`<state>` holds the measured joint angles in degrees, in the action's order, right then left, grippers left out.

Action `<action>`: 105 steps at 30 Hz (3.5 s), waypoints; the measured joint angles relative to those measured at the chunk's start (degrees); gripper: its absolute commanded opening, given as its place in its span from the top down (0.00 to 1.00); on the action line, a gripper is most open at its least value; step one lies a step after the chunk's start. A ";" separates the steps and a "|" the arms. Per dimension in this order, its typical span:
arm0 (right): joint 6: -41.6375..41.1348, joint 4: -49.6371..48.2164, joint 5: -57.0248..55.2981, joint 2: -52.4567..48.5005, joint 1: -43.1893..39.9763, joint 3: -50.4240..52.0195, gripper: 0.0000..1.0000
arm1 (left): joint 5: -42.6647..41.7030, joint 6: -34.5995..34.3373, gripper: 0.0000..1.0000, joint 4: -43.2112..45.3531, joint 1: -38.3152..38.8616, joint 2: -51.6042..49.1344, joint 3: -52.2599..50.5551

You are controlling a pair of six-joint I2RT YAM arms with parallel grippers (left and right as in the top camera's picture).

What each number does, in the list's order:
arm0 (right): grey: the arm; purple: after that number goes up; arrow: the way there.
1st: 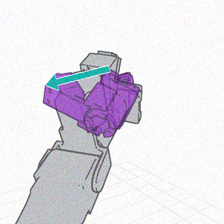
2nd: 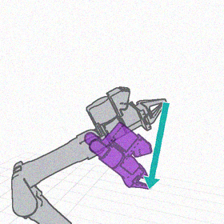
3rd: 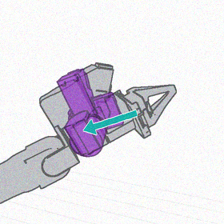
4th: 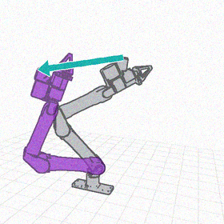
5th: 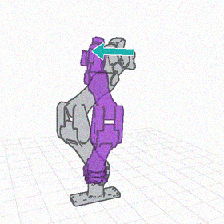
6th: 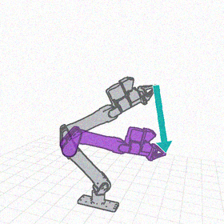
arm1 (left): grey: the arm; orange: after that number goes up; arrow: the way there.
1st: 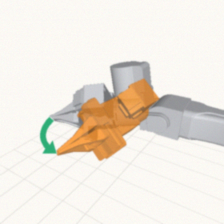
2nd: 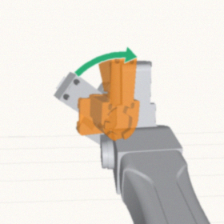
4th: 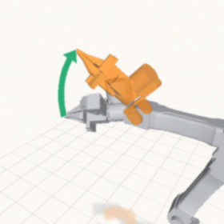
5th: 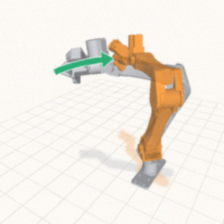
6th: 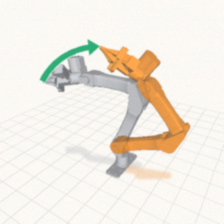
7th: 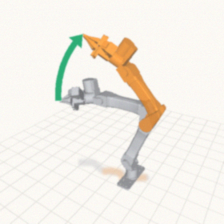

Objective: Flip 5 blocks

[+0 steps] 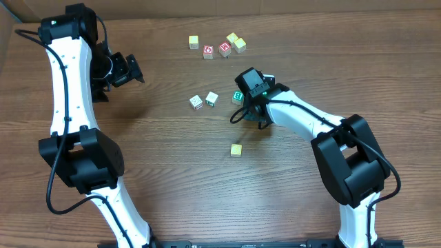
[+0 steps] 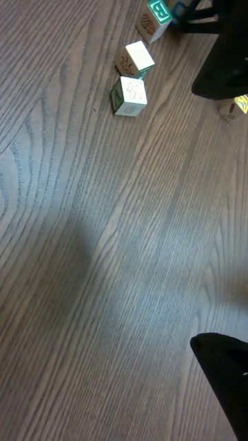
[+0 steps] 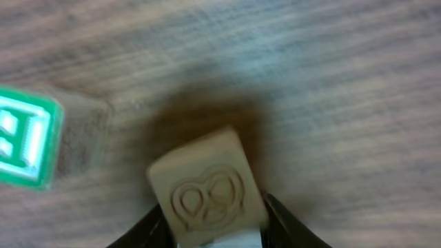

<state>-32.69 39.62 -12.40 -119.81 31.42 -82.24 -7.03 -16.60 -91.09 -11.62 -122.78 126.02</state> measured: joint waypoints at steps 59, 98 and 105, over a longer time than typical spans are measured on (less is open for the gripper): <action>14.97 13.16 3.93 -0.70 -3.30 -9.68 0.68 | 0.00 0.00 0.00 0.00 0.00 0.00 0.00; -0.48 14.36 14.27 -0.48 1.95 -7.21 0.53 | 0.02 0.00 0.00 0.00 0.00 0.00 0.00; -5.29 12.63 10.51 -0.48 1.95 -7.21 0.48 | 0.00 0.00 0.00 0.00 0.00 0.00 0.00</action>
<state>-37.98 52.25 -1.89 -120.29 33.36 -89.45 -7.03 -16.60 -91.09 -11.62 -122.78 126.02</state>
